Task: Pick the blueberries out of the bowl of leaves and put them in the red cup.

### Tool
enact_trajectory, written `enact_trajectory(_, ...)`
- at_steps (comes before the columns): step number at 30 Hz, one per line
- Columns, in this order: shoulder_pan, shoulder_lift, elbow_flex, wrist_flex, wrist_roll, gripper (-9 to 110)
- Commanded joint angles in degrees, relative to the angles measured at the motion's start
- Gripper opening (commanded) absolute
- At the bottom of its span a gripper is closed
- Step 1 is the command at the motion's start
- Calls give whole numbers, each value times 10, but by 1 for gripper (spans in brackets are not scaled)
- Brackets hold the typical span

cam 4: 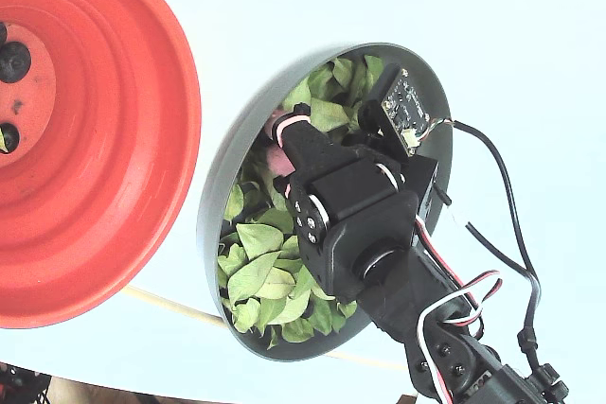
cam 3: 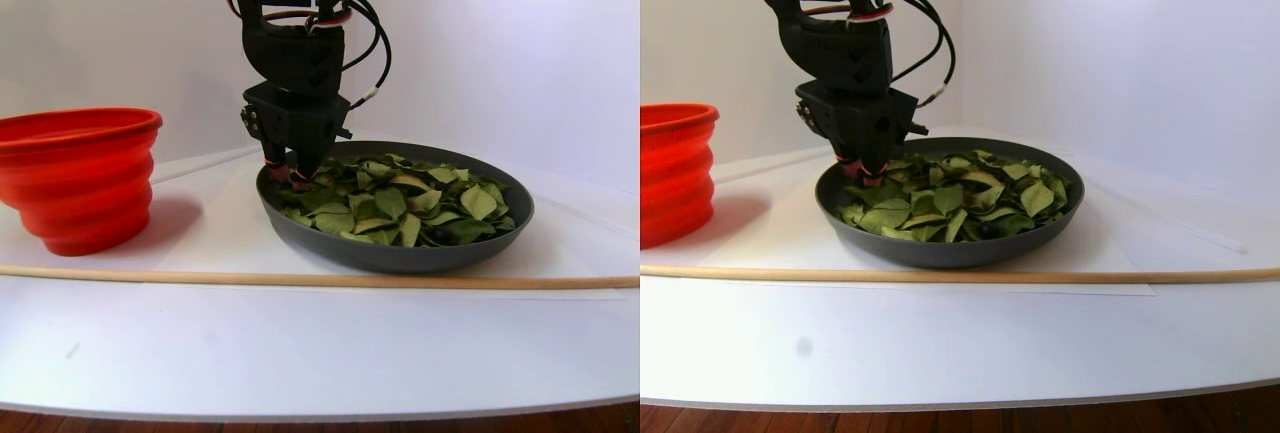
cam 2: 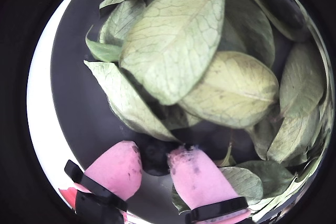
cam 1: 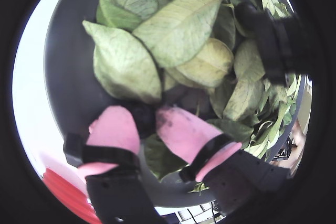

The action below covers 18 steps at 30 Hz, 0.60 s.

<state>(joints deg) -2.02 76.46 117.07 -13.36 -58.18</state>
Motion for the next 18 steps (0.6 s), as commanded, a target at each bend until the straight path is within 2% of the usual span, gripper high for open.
enact_trajectory(1,-11,34,6,-4,-6,9)
enact_trajectory(18,-5,126,33,-2,-32,9)
